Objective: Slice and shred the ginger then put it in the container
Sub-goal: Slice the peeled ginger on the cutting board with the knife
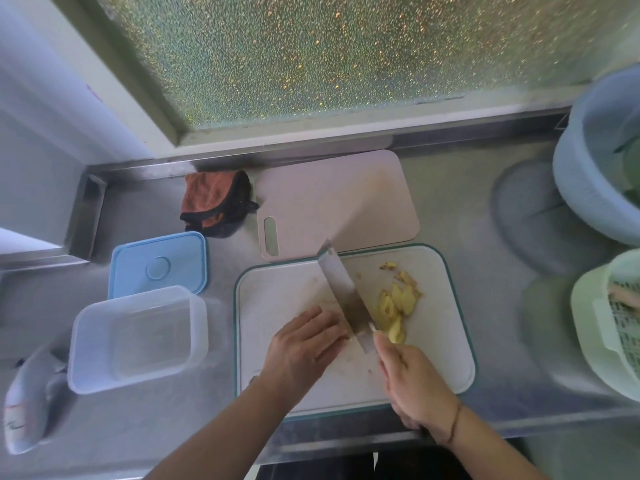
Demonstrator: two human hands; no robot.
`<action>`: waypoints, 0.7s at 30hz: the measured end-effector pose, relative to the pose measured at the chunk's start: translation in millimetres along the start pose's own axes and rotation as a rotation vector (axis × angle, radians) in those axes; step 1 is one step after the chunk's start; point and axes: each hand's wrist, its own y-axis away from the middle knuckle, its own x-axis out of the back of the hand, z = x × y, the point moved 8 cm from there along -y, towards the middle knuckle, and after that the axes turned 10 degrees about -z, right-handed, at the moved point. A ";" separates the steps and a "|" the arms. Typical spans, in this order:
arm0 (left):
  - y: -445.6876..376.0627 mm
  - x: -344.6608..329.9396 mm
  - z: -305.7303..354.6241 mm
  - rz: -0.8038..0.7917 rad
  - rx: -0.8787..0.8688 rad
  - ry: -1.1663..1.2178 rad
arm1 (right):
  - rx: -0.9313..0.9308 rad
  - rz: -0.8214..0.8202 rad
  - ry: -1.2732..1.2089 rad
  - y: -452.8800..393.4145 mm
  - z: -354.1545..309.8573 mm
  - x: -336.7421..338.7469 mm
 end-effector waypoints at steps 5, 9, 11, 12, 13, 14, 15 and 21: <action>0.2 1.5 -1.5 0.008 0.050 0.017 | -0.105 -0.094 -0.222 11.0 2.5 2.8; -3.4 7.5 4.2 0.014 0.047 0.013 | 0.045 -0.005 0.016 17.3 -13.9 -1.1; -7.8 11.5 6.6 0.015 0.064 0.040 | 0.068 0.018 0.092 23.4 -17.0 -4.4; -9.1 12.8 7.2 0.013 0.076 0.064 | 0.068 0.018 0.110 25.8 -18.9 -6.7; -9.8 13.5 7.4 0.010 0.085 0.085 | 0.068 0.019 0.117 27.3 -20.7 -8.9; -9.9 13.5 7.2 0.008 0.087 0.096 | 0.072 0.019 0.126 28.6 -23.2 -10.7; -9.3 12.5 7.0 0.008 0.085 0.099 | 0.079 0.021 0.137 29.0 -24.9 -12.2; -2.9 7.4 -1.5 0.019 0.152 0.092 | 0.105 0.017 0.165 31.2 -33.2 -11.7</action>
